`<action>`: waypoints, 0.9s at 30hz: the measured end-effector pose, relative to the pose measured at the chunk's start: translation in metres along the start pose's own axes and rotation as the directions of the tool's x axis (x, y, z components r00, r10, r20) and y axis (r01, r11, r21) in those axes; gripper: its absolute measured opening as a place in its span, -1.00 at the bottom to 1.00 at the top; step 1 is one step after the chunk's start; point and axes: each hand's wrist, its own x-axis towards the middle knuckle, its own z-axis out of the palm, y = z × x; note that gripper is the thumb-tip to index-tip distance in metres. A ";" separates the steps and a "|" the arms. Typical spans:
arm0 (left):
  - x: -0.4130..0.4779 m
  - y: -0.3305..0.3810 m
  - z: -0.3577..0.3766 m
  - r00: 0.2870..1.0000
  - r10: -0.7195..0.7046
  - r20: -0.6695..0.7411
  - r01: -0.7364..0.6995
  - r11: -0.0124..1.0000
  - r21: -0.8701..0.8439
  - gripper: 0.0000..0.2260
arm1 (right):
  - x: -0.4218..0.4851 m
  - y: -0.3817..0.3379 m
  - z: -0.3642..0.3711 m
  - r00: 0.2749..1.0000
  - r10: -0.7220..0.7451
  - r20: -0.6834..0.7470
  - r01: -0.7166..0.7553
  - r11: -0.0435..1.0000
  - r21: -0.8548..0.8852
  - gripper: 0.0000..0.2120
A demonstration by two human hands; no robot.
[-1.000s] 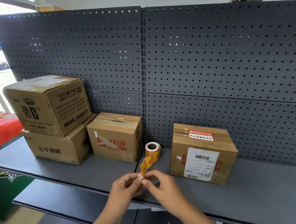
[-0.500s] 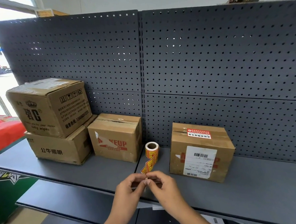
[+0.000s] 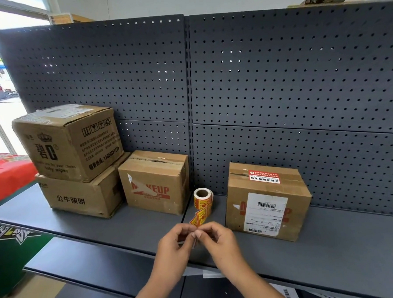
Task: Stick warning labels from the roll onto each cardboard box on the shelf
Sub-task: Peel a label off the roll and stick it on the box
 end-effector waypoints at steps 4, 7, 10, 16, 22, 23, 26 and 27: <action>0.001 0.004 0.000 1.000 -0.015 0.001 0.015 1.000 0.005 -0.91 | -0.001 0.003 0.005 0.999 0.004 -0.049 -0.003 1.000 0.031 -0.88; -0.001 0.005 -0.001 1.000 -0.016 0.020 0.015 0.999 0.033 -0.91 | -0.002 0.007 0.009 0.997 0.019 -0.070 -0.015 0.999 0.049 -0.89; -0.002 0.005 -0.002 1.000 -0.014 0.018 0.013 0.998 0.058 -0.91 | -0.003 0.008 0.010 0.997 0.031 -0.072 -0.026 0.997 0.078 -0.90; -0.004 0.008 0.001 0.999 -0.019 -0.033 0.022 0.996 0.085 -0.85 | -0.002 0.010 0.018 0.993 0.062 -0.102 -0.050 0.992 0.114 -0.85; -0.007 0.009 0.008 0.998 -0.010 -0.064 0.017 0.994 0.111 -0.81 | -0.006 0.007 0.020 0.985 0.048 -0.166 -0.035 0.996 0.080 -0.84; -0.007 0.009 0.009 0.997 -0.012 -0.072 0.020 0.994 0.109 -0.82 | -0.006 0.007 0.020 0.985 0.040 -0.165 -0.029 0.997 0.072 -0.85; -0.007 0.011 0.010 0.995 -0.021 -0.097 0.030 0.995 0.095 -0.86 | -0.006 0.007 0.020 0.986 0.023 -0.163 -0.013 0.998 0.058 -0.86; -0.008 0.012 0.010 0.994 -0.026 -0.104 0.035 0.996 0.085 -0.87 | -0.006 0.006 0.020 0.986 0.016 -0.166 -0.007 0.999 0.053 -0.86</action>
